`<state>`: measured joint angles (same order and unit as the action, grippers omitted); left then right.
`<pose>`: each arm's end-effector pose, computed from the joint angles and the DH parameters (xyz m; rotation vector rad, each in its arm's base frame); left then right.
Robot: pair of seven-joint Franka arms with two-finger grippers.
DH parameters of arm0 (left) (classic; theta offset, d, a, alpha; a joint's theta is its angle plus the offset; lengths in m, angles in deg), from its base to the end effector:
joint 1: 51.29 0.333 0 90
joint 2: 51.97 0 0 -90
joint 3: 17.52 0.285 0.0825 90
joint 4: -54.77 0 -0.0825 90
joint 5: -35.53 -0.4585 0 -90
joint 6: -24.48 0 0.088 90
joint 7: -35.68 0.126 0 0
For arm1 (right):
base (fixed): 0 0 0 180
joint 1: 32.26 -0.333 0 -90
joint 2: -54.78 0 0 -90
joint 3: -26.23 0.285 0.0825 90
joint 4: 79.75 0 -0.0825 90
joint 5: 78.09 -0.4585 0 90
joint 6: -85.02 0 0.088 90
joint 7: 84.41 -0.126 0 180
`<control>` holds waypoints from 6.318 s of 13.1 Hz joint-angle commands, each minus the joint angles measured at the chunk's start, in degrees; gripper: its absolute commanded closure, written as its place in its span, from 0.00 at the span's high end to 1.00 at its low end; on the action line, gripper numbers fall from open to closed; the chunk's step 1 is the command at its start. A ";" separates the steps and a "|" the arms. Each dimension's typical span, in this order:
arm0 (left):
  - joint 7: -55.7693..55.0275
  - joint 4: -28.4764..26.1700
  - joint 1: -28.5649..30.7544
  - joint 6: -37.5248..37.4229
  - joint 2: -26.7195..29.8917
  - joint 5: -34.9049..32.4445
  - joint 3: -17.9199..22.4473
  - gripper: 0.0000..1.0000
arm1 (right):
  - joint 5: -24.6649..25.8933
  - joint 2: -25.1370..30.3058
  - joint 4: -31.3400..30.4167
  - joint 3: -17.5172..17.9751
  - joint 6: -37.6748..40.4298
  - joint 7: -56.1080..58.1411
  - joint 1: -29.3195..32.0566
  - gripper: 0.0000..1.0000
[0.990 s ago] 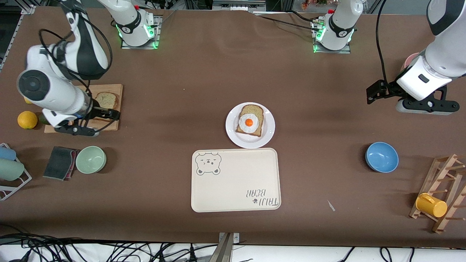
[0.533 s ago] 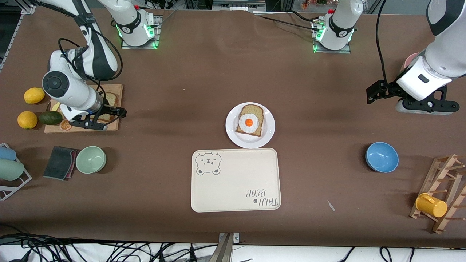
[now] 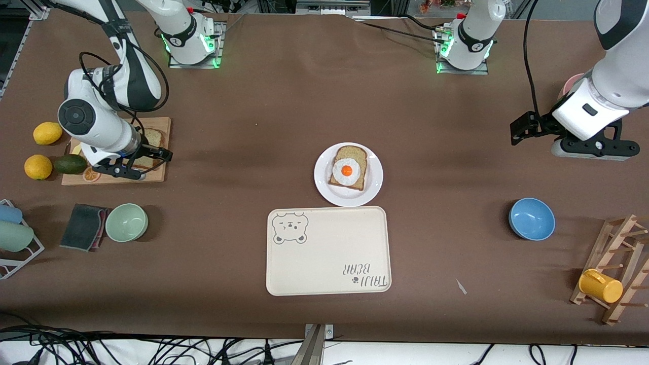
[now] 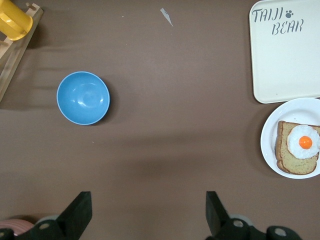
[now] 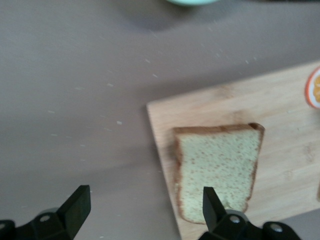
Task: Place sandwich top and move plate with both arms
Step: 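Move the right gripper down over the bread slice on the board, then lower the right gripper and pinch the bread slice edge, then lift the bread slice with the right gripper toward the white plate, then lower the bread slice onto the egg and open the right gripper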
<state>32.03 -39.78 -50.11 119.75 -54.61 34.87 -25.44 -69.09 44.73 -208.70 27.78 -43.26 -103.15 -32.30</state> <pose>0.6403 -0.0731 0.5098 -3.1319 0.0864 0.0509 0.5574 0.0091 0.1675 2.9779 -0.2842 -0.2465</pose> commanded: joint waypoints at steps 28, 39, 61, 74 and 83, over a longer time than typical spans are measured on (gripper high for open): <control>0.66 1.39 0.05 -0.70 -0.52 1.45 0.02 1.00 | 12.36 -9.11 -1.31 -1.46 2.07 -9.30 -1.99 0.46; 0.66 1.30 0.14 -0.70 -0.52 1.45 0.02 1.00 | 13.41 -7.62 2.10 1.69 11.89 -8.60 -2.08 0.00; 0.40 1.30 -0.04 -0.70 -0.52 1.45 0.02 1.00 | 12.45 -39.67 67.66 31.32 25.36 -39.62 -30.98 0.00; 0.13 1.21 0.05 -0.70 -0.52 1.45 0.02 1.00 | 6.91 -46.46 68.83 28.51 13.59 -47.88 -30.29 0.00; 0.05 1.65 -0.21 -0.70 -0.87 1.45 0.02 1.00 | 3.05 -46.29 68.74 28.51 9.02 -49.11 -29.85 0.87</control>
<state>32.03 -39.75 -50.23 119.75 -54.71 34.87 -25.45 -64.35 -1.20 -141.48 56.31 -34.26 -151.67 -62.02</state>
